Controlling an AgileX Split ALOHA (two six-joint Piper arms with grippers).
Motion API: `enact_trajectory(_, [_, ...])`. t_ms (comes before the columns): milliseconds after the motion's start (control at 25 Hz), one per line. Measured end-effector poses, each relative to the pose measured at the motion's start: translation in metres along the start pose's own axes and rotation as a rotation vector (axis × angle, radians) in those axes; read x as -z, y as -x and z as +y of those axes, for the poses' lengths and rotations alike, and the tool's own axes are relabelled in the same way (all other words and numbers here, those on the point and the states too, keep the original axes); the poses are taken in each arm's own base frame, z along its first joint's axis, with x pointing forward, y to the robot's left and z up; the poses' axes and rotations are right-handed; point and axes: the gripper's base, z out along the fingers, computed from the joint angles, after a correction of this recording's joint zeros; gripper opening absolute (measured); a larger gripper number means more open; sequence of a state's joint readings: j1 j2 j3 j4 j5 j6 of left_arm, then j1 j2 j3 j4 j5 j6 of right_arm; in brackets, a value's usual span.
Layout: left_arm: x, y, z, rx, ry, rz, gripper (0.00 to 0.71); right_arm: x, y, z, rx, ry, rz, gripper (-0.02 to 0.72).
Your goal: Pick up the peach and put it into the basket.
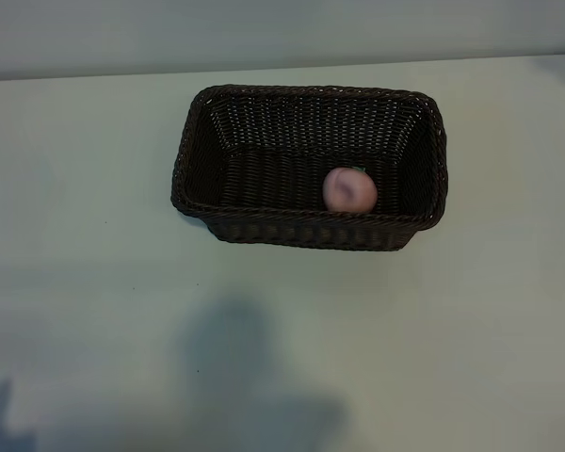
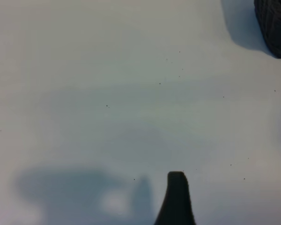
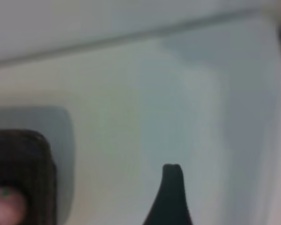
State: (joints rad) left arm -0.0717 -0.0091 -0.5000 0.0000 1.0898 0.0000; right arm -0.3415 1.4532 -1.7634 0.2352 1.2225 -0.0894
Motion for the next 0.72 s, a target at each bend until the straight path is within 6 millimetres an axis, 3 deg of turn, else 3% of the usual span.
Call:
enact_trajectory(200, [0.000, 0.000, 0.000, 0.000, 0.000, 0.000, 0.590, 0.101, -0.027, 0.027, 0.065, 0.010, -0.228, 0.597])
enact_trajectory(400, [0.000, 0.000, 0.000, 0.000, 0.000, 0.000, 0.590, 0.171, -0.085, 0.042, 0.136, -0.010, -0.373, 0.596])
enact_trajectory(480, [0.000, 0.000, 0.000, 0.000, 0.000, 0.000, 0.590, 0.187, -0.110, 0.042, 0.139, -0.022, -0.405, 0.596])
enact_trajectory(720, [0.000, 0.000, 0.000, 0.000, 0.000, 0.000, 0.590, 0.206, -0.181, 0.035, 0.126, -0.024, -0.455, 0.596])
